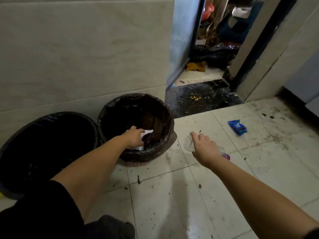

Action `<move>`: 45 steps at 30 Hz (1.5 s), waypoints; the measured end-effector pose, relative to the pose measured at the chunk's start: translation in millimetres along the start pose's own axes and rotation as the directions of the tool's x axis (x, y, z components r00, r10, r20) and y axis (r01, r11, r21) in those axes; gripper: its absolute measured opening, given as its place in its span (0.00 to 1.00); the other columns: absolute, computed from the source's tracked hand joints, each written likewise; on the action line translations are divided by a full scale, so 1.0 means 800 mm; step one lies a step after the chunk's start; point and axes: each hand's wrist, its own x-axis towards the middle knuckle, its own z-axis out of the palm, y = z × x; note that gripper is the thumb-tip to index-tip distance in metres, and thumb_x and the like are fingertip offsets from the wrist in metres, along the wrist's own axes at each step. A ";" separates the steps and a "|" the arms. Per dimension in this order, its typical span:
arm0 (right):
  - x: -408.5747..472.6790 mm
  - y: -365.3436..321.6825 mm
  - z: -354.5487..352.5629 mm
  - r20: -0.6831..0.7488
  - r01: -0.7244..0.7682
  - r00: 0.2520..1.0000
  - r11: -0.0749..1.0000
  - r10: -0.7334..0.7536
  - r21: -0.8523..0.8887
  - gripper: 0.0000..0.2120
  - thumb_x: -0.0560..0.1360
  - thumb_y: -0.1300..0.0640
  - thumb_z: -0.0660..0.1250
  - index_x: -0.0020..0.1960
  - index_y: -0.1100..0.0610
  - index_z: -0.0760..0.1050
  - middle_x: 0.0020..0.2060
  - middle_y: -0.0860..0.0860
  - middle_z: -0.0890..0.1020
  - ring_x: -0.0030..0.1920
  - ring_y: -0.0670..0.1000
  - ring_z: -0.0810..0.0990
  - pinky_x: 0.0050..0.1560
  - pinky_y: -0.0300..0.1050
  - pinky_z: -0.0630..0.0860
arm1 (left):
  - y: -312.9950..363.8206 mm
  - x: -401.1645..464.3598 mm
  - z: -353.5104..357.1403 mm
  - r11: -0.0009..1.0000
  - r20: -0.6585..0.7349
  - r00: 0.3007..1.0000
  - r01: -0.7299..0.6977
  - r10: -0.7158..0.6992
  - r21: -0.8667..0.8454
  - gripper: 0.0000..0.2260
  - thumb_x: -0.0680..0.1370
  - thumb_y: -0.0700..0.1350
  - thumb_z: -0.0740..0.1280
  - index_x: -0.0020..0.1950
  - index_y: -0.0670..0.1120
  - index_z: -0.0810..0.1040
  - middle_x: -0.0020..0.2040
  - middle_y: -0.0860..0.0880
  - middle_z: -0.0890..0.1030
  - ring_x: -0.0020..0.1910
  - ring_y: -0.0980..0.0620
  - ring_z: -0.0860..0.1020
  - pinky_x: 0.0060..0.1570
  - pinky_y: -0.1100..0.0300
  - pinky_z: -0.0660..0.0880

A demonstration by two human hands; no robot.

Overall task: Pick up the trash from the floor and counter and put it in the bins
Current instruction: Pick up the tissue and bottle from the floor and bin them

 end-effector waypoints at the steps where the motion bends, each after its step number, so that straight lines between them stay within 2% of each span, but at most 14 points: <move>1: 0.002 -0.003 -0.007 -0.017 0.013 1.000 1.000 -0.013 -0.008 0.36 0.75 0.59 0.68 0.75 0.52 0.52 0.67 0.57 0.70 0.64 0.56 0.72 0.64 0.52 0.73 | -0.001 -0.011 -0.005 0.999 -0.058 0.998 -0.010 0.008 -0.039 0.26 0.77 0.47 0.63 0.74 0.51 0.63 0.74 0.42 0.61 0.67 0.36 0.67 0.65 0.44 0.72; 5: 0.014 -0.029 -0.059 -0.143 0.088 0.985 0.995 -0.094 -0.051 0.36 0.74 0.60 0.68 0.76 0.53 0.52 0.68 0.57 0.70 0.66 0.58 0.71 0.66 0.53 0.71 | -0.016 -0.069 -0.032 0.994 -0.425 0.905 -0.045 0.000 -0.097 0.20 0.79 0.45 0.61 0.71 0.46 0.68 0.67 0.41 0.70 0.66 0.41 0.70 0.63 0.46 0.74; 9: 0.025 -0.089 -0.136 -0.314 0.194 0.926 0.977 -0.211 -0.084 0.37 0.73 0.62 0.68 0.76 0.52 0.52 0.68 0.59 0.69 0.69 0.61 0.67 0.70 0.58 0.66 | -0.058 -0.146 -0.032 0.993 -0.635 0.770 -0.005 -0.070 -0.115 0.21 0.79 0.47 0.62 0.71 0.45 0.67 0.65 0.43 0.72 0.64 0.42 0.72 0.62 0.48 0.74; 12: 0.024 -0.165 -0.184 -0.411 0.375 0.834 0.924 -0.369 -0.070 0.33 0.74 0.62 0.64 0.76 0.53 0.55 0.67 0.60 0.69 0.67 0.63 0.67 0.67 0.60 0.65 | -0.100 -0.199 -0.001 0.983 -0.664 0.727 0.089 -0.174 -0.159 0.22 0.80 0.51 0.60 0.73 0.46 0.65 0.67 0.44 0.72 0.65 0.44 0.72 0.62 0.49 0.74; 14: 0.019 -0.228 -0.202 -0.477 0.535 0.741 0.845 -0.474 -0.008 0.32 0.75 0.59 0.65 0.75 0.56 0.57 0.66 0.61 0.70 0.64 0.64 0.70 0.62 0.58 0.69 | -0.127 -0.222 0.030 0.975 -0.556 0.801 0.167 -0.221 -0.148 0.21 0.80 0.56 0.57 0.70 0.48 0.68 0.65 0.46 0.75 0.62 0.46 0.74 0.58 0.51 0.76; 16: 0.010 -0.293 -0.208 -0.525 0.683 0.661 0.719 -0.536 0.125 0.32 0.74 0.56 0.67 0.75 0.59 0.58 0.65 0.61 0.71 0.62 0.64 0.72 0.56 0.59 0.75 | -0.150 -0.233 0.061 0.968 -0.439 0.864 0.239 -0.247 -0.074 0.20 0.80 0.59 0.55 0.63 0.49 0.73 0.57 0.47 0.79 0.55 0.46 0.78 0.49 0.54 0.76; 18: 0.002 -0.355 -0.200 -0.536 0.779 0.606 0.573 -0.588 0.253 0.34 0.74 0.54 0.69 0.75 0.59 0.58 0.66 0.60 0.71 0.63 0.63 0.73 0.53 0.58 0.77 | -0.168 -0.238 0.084 0.968 -0.498 0.851 0.238 -0.166 0.085 0.18 0.77 0.60 0.58 0.52 0.48 0.77 0.44 0.48 0.82 0.43 0.48 0.82 0.35 0.57 0.76; 20: 0.000 -0.411 -0.176 -0.465 0.833 0.550 0.491 -0.693 0.254 0.35 0.74 0.52 0.69 0.76 0.58 0.56 0.68 0.60 0.70 0.65 0.62 0.72 0.54 0.56 0.76 | -0.184 -0.236 0.101 0.930 -0.563 0.820 0.279 -0.100 0.241 0.16 0.71 0.61 0.67 0.38 0.48 0.78 0.28 0.50 0.79 0.26 0.51 0.79 0.22 0.63 0.71; 22: 0.008 -0.458 -0.138 -0.324 0.870 0.493 0.458 -0.807 0.182 0.37 0.74 0.51 0.69 0.76 0.57 0.54 0.69 0.60 0.68 0.65 0.63 0.72 0.54 0.55 0.76 | -0.194 -0.228 0.114 0.908 -0.645 0.763 0.294 -0.034 0.300 0.17 0.67 0.61 0.73 0.32 0.49 0.76 0.22 0.51 0.76 0.19 0.52 0.75 0.19 0.67 0.66; 30: 0.075 -0.552 0.036 0.163 0.809 0.546 0.568 -0.822 0.150 0.37 0.75 0.54 0.69 0.77 0.54 0.51 0.68 0.63 0.66 0.61 0.66 0.75 0.59 0.57 0.75 | -0.207 -0.217 0.116 0.965 -0.779 0.619 0.129 0.102 0.229 0.18 0.72 0.53 0.54 0.31 0.46 0.78 0.23 0.49 0.76 0.18 0.50 0.74 0.18 0.67 0.66; 34: 0.083 -0.571 0.082 0.343 0.847 0.500 0.531 -0.795 -0.003 0.37 0.76 0.55 0.66 0.77 0.50 0.48 0.71 0.62 0.63 0.65 0.66 0.71 0.60 0.57 0.73 | -0.209 -0.221 0.115 0.959 -0.763 0.629 0.095 0.149 0.266 0.18 0.72 0.49 0.54 0.30 0.46 0.79 0.22 0.49 0.76 0.17 0.50 0.73 0.18 0.66 0.65; 37: 0.081 -0.579 0.098 0.466 0.811 0.487 0.581 -0.739 0.074 0.41 0.76 0.56 0.67 0.78 0.49 0.43 0.73 0.63 0.60 0.69 0.66 0.67 0.67 0.58 0.69 | -0.212 -0.221 0.121 0.945 -0.726 0.666 0.096 0.171 0.311 0.14 0.72 0.50 0.60 0.32 0.46 0.80 0.24 0.49 0.78 0.19 0.51 0.75 0.20 0.66 0.67; 41: 0.078 -0.566 0.076 0.424 0.733 0.540 0.654 -0.727 0.187 0.44 0.75 0.57 0.68 0.79 0.50 0.41 0.73 0.64 0.60 0.70 0.65 0.67 0.68 0.55 0.68 | -0.211 -0.223 0.121 0.964 -0.683 0.723 0.100 0.101 0.248 0.17 0.74 0.54 0.56 0.34 0.47 0.79 0.25 0.50 0.79 0.21 0.51 0.77 0.20 0.65 0.68; 45: 0.082 -0.520 0.009 0.227 0.742 0.584 0.626 -0.779 0.240 0.38 0.76 0.57 0.67 0.78 0.52 0.47 0.69 0.65 0.66 0.66 0.65 0.72 0.66 0.53 0.70 | -0.210 -0.223 0.110 0.962 -0.610 0.790 0.116 0.062 0.247 0.18 0.74 0.56 0.56 0.35 0.47 0.77 0.26 0.50 0.79 0.22 0.51 0.78 0.19 0.64 0.70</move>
